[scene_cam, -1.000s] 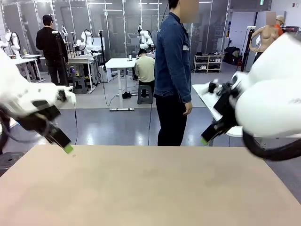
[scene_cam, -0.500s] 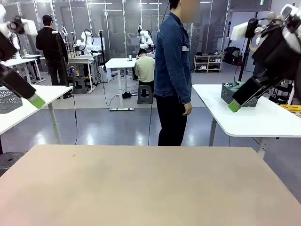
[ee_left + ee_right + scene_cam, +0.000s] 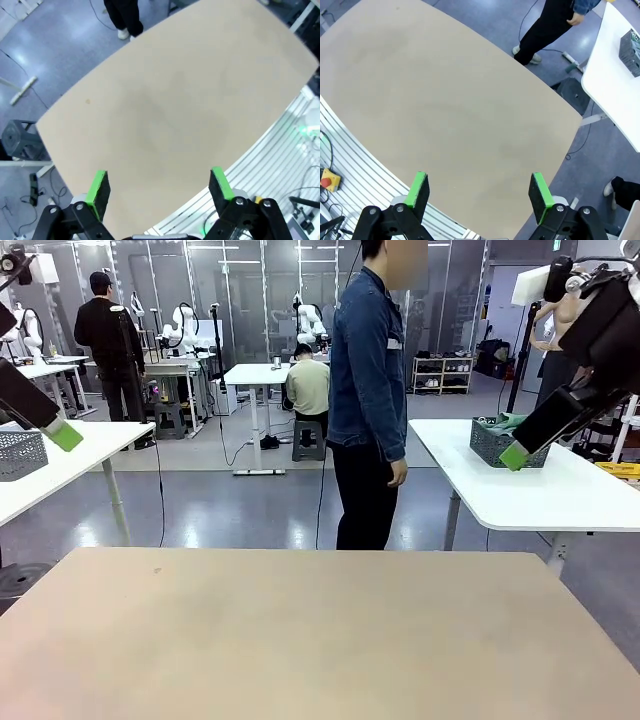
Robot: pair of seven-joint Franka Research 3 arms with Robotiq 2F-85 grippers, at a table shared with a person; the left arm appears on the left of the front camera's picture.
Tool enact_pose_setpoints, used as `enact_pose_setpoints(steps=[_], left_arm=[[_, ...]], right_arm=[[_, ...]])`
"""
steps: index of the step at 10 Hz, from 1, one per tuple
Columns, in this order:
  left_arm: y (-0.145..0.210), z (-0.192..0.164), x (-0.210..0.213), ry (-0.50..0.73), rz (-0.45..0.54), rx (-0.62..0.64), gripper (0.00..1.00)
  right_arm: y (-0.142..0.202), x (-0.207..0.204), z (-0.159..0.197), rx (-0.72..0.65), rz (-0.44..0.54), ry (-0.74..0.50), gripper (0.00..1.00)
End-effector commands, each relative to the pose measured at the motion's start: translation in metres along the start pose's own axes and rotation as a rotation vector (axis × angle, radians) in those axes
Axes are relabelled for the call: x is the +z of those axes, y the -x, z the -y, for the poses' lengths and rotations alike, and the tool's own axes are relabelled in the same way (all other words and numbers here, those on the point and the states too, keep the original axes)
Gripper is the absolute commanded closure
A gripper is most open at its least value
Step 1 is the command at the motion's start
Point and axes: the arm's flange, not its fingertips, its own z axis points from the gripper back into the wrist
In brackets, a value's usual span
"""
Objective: Fold the towels and place them in the basket.
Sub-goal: When a person lays out a Towel with hook on the table, fold it in half twice.
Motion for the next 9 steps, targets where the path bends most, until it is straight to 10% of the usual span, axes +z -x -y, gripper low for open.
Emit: enact_pose_setpoints(steps=[1,9], left_arm=[[-0.0006,0.0006,0.0011,-0.008,0.002,-0.007,0.00],[-0.0006,0.0006,0.0011,-0.008,0.002,-0.007,0.00]], right_arm=[[-0.0008,0.0006,0.0005,0.003,0.006,0.007,0.00],[-0.0008,0.0006,0.0005,0.003,0.006,0.007,0.00]])
